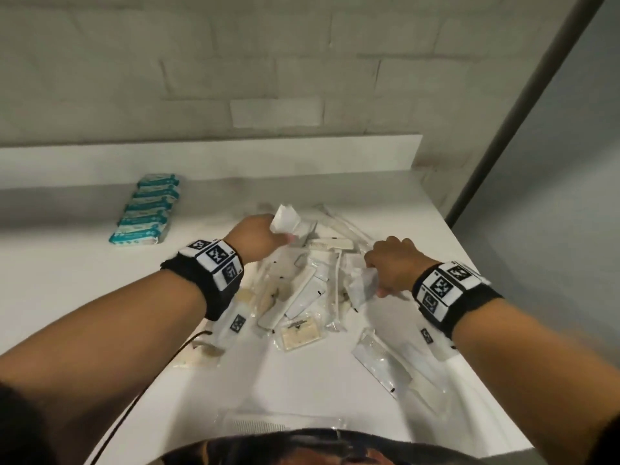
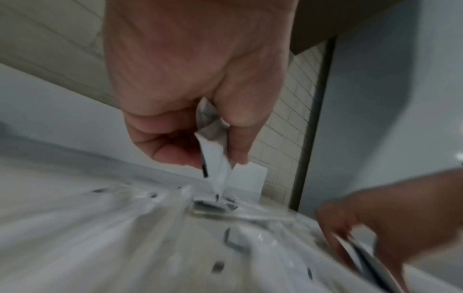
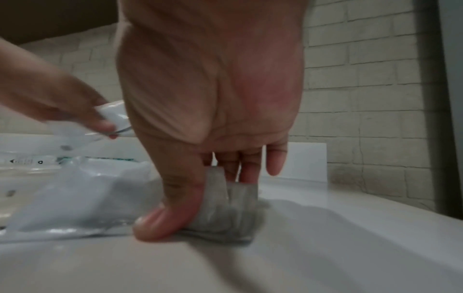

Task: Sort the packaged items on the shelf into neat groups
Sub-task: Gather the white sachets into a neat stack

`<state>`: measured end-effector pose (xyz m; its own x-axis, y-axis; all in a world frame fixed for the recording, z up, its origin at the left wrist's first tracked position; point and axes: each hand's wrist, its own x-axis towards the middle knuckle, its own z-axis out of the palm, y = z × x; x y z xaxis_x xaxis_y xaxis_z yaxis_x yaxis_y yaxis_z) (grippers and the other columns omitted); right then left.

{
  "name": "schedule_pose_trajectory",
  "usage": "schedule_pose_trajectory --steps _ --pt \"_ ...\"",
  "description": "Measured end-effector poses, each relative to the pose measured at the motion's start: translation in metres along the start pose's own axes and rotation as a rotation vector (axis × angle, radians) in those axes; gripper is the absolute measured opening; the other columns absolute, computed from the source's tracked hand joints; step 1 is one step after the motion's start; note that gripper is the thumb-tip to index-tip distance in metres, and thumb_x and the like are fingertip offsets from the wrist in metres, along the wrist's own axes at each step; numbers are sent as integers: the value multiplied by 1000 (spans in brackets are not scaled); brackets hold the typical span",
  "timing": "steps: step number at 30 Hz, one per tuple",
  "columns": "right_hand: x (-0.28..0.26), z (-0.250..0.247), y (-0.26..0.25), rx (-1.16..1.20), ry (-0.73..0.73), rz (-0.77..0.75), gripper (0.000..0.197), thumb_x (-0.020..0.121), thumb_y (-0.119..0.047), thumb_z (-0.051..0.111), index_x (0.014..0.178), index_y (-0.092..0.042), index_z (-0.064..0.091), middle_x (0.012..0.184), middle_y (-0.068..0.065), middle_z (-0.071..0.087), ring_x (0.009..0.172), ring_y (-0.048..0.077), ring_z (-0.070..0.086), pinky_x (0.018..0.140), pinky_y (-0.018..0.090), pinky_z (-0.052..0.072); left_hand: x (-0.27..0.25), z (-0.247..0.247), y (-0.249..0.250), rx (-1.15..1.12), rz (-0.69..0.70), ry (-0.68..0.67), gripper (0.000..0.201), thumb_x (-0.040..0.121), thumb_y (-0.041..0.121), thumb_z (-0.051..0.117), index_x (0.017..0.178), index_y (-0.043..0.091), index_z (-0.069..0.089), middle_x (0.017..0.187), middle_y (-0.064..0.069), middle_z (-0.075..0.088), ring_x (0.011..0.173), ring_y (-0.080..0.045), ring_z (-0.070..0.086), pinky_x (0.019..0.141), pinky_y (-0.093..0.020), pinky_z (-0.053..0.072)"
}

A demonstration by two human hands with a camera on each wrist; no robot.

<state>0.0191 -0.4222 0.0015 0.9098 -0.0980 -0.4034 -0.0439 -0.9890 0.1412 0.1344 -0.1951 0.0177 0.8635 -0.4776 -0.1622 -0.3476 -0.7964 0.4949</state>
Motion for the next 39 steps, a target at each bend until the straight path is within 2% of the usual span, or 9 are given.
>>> schedule_pose_trajectory --steps 12,16,19,22,25,27,32,36,39 --pt "7 5 6 137 -94 76 40 81 -25 71 116 -15 56 119 4 59 107 25 60 84 34 47 93 47 49 328 -188 -110 55 90 39 52 135 10 41 134 -17 52 123 -35 50 103 -40 40" --pt "3 1 10 159 -81 32 36 84 -24 68 116 -15 56 119 2 60 108 24 58 83 33 46 78 57 45 49 -247 11 92 76 21 75 145 6 17 136 -12 49 123 -30 52 102 -35 43" --pt "-8 -7 27 420 -84 55 35 91 -23 60 122 -10 55 120 9 61 104 27 62 85 36 51 51 45 38 -263 -166 77 80 73 22 79 140 8 38 125 -13 59 112 -29 59 90 -32 47" --pt "-21 -24 35 1084 99 18 22 94 -25 58 111 -11 56 100 12 68 81 26 67 71 40 54 23 31 38 -795 -132 95 30 80 21 74 106 8 65 94 -7 66 93 -27 61 75 -30 46" --pt "-29 -44 12 1514 347 -48 18 87 -24 66 101 -18 57 93 7 69 80 23 66 66 37 52 -12 18 53 -1258 -100 -34 15 91 20 62 101 9 65 95 -9 67 95 -30 62 83 -41 50" --pt "-31 -54 -13 1642 374 -87 7 92 -20 61 97 -16 60 89 8 70 76 23 67 64 34 52 -34 13 64 -1420 3 -185 25 97 25 49 110 10 64 104 -12 69 95 -31 66 80 -44 54" --pt "-34 -61 -63 1472 509 -51 20 85 -27 71 71 -16 60 65 2 63 59 18 58 53 30 48 -71 0 53 -1351 101 -163 31 88 9 60 120 10 61 100 -7 74 89 -23 72 74 -37 60" --pt "-41 -68 -85 1424 620 -70 15 84 -18 72 78 -14 60 69 7 62 62 19 58 61 30 51 -91 -14 26 -1383 -9 -59 33 89 -2 56 120 6 60 89 -2 75 74 -16 73 60 -28 59" --pt "-49 -71 -92 1371 911 -64 11 85 -14 69 81 -17 59 80 13 62 70 25 59 68 31 53 -105 -25 14 -1443 -12 -53 28 91 2 51 118 7 59 95 -8 75 80 -19 73 57 -26 58"
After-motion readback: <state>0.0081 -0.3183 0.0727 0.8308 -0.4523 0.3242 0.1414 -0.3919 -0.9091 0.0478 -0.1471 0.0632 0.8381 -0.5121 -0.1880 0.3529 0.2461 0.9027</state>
